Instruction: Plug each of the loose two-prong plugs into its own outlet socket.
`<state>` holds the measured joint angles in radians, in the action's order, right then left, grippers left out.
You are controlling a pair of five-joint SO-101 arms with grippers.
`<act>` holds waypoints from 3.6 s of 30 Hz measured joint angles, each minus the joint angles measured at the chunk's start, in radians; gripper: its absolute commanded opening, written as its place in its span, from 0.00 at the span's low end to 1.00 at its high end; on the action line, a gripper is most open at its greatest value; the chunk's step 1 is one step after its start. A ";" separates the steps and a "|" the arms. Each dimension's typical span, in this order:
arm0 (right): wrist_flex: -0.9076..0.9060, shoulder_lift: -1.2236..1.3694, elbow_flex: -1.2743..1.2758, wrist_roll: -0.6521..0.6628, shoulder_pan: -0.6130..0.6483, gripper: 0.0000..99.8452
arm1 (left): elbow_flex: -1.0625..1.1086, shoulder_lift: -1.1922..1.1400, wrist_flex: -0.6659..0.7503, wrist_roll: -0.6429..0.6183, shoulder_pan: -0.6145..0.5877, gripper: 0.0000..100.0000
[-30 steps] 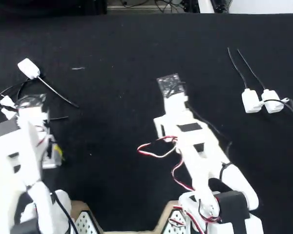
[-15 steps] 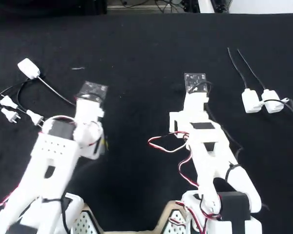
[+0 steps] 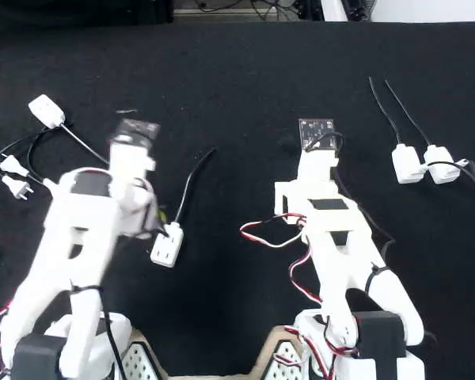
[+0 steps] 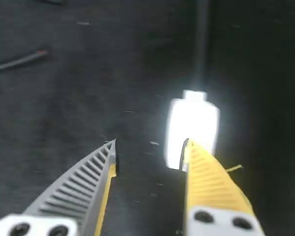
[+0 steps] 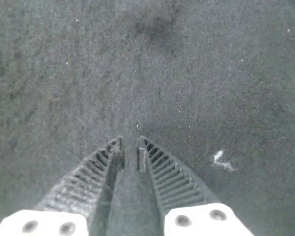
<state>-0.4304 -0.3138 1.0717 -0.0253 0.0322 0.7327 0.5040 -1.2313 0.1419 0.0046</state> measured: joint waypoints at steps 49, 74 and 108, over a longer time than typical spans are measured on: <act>0.000 0.000 0.000 -0.048 -0.123 0.05 | 0.008 -0.146 0.485 -0.222 0.256 0.22; 0.000 0.000 0.000 -0.048 -0.123 0.05 | -0.157 -0.589 0.675 -0.298 0.232 0.22; -0.144 -0.068 -0.018 0.041 0.095 0.05 | 0.144 0.149 0.175 -0.031 -0.075 0.22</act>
<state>-0.5746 -0.3813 1.0533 0.0161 0.1274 0.8769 0.6529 -1.0564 0.1112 -0.0706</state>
